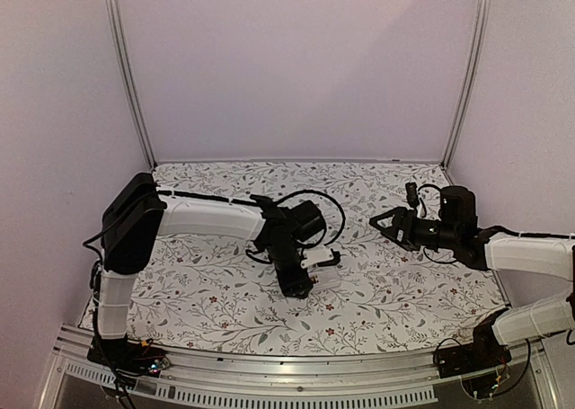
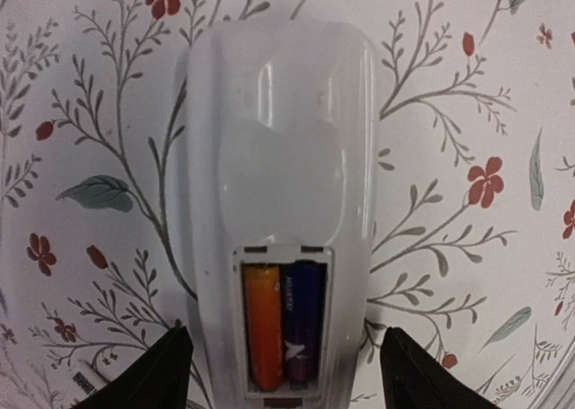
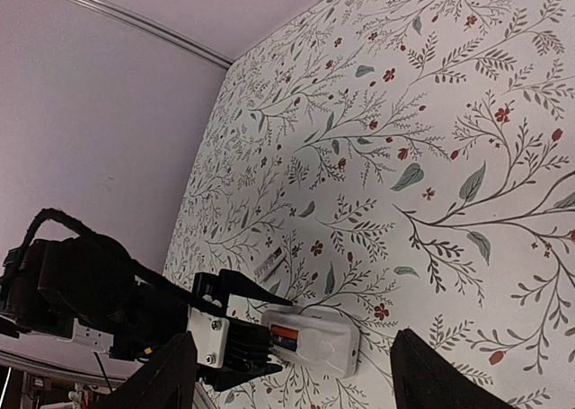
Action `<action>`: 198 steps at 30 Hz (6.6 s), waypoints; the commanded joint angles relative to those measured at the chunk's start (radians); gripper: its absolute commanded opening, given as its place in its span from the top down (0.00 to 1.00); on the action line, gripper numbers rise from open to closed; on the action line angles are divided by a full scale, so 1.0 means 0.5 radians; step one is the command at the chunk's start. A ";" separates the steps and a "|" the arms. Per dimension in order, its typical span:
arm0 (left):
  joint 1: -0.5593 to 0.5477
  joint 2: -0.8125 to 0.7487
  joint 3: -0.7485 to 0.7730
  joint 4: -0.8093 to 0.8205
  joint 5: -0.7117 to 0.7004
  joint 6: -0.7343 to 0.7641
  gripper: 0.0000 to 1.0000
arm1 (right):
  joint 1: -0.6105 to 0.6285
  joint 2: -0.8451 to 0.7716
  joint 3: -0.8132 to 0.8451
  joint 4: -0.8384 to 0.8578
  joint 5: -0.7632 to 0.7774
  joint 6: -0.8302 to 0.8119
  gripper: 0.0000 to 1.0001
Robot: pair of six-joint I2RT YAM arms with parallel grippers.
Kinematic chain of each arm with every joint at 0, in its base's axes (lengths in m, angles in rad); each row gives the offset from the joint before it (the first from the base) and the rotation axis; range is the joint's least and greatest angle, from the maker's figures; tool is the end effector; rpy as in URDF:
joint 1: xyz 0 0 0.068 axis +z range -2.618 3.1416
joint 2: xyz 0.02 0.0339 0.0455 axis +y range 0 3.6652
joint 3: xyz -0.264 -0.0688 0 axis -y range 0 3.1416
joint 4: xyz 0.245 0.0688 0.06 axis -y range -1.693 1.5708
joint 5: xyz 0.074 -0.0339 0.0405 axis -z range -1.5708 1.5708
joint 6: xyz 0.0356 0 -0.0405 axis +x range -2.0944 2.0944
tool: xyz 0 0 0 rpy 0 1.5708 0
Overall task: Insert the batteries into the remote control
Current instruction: Load the remote control without the battery cover at the center of the board, then pick up the battery cover from the center of the board, then place the battery cover on the remote control without the battery cover.
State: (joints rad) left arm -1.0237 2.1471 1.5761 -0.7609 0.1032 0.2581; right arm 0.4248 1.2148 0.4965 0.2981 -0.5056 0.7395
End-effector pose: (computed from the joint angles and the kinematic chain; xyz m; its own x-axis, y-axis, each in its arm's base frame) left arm 0.2197 -0.3677 0.1466 -0.2686 0.9291 -0.2543 0.9626 0.2684 -0.0364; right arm 0.2188 0.1179 0.2020 -0.7891 0.2902 -0.5414 -0.3136 0.5676 0.7613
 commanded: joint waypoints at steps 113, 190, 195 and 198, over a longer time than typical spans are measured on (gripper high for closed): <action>-0.057 -0.126 0.062 -0.178 0.027 0.187 0.74 | -0.205 0.203 0.016 -0.041 -0.266 -0.135 0.26; 0.064 -0.139 0.221 -0.193 -0.075 -0.015 0.34 | -0.205 0.217 0.032 -0.029 -0.323 -0.141 0.24; 0.118 -0.205 0.173 -0.133 -0.097 -0.049 0.32 | -0.206 0.209 0.029 -0.029 -0.324 -0.139 0.24; 0.130 -0.176 0.159 -0.132 -0.136 -0.048 0.32 | -0.206 0.204 0.029 -0.029 -0.323 -0.135 0.24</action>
State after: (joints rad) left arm -0.9802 2.0682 1.6833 -0.8497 0.0624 0.2485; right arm 0.3260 1.3247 0.5125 0.2901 -0.6643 0.6762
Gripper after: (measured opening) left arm 0.678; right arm 0.757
